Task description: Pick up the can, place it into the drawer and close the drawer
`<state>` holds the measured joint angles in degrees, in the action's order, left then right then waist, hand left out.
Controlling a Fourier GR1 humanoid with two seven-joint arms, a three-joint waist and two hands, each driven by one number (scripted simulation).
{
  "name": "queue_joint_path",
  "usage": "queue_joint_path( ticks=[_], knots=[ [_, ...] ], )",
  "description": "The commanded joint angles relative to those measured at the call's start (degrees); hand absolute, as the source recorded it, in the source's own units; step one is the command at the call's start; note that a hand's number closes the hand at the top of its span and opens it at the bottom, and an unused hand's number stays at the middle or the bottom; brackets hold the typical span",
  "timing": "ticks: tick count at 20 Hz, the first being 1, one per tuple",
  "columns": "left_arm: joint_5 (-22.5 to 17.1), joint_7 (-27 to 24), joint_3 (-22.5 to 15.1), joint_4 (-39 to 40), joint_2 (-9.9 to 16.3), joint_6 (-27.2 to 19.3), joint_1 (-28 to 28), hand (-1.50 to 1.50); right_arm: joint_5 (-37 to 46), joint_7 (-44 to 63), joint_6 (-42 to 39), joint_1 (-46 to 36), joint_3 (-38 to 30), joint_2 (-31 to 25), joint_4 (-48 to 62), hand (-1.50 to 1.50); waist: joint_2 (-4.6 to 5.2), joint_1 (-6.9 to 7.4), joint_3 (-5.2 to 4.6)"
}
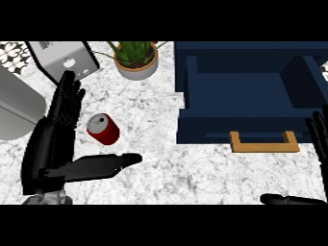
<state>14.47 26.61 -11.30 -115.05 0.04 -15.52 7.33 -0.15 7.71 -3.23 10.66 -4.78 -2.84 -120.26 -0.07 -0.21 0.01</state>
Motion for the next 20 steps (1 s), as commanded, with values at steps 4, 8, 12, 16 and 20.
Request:
queue_joint_path(
  ticks=[4,8,12,16,20],
  knots=[
    [0.19,1.88,2.44,2.74,-0.01,-0.41,2.54,-1.5,-2.18,-7.66,-3.97,5.21,-2.97,-0.52,2.64,-1.5,0.03,-0.07,0.01],
    [-1.76,-2.01,4.94,9.53,-0.03,-2.33,5.18,-1.5,-0.66,-3.53,-2.24,3.06,-2.21,0.4,0.94,-1.5,0.07,-0.05,-0.01],
    [-5.44,-11.21,5.58,11.11,1.19,-1.32,-1.48,-1.5,-4.1,1.07,-2.13,-0.62,-6.55,-1.9,0.25,-1.5,0.1,0.17,-0.03],
    [-1.48,-5.02,3.59,12.27,0.01,-3.83,4.28,-1.5,-1.58,-3.11,-4.42,4.46,-3.62,0.23,-0.57,-1.5,0.03,-0.01,0.0],
    [-6.46,-15.3,6.0,17.71,0.25,-1.25,0.57,-1.5,-0.61,-5.33,-4.96,3.73,-4.49,0.32,2.86,-1.5,0.06,0.04,-0.02]
  ],
)
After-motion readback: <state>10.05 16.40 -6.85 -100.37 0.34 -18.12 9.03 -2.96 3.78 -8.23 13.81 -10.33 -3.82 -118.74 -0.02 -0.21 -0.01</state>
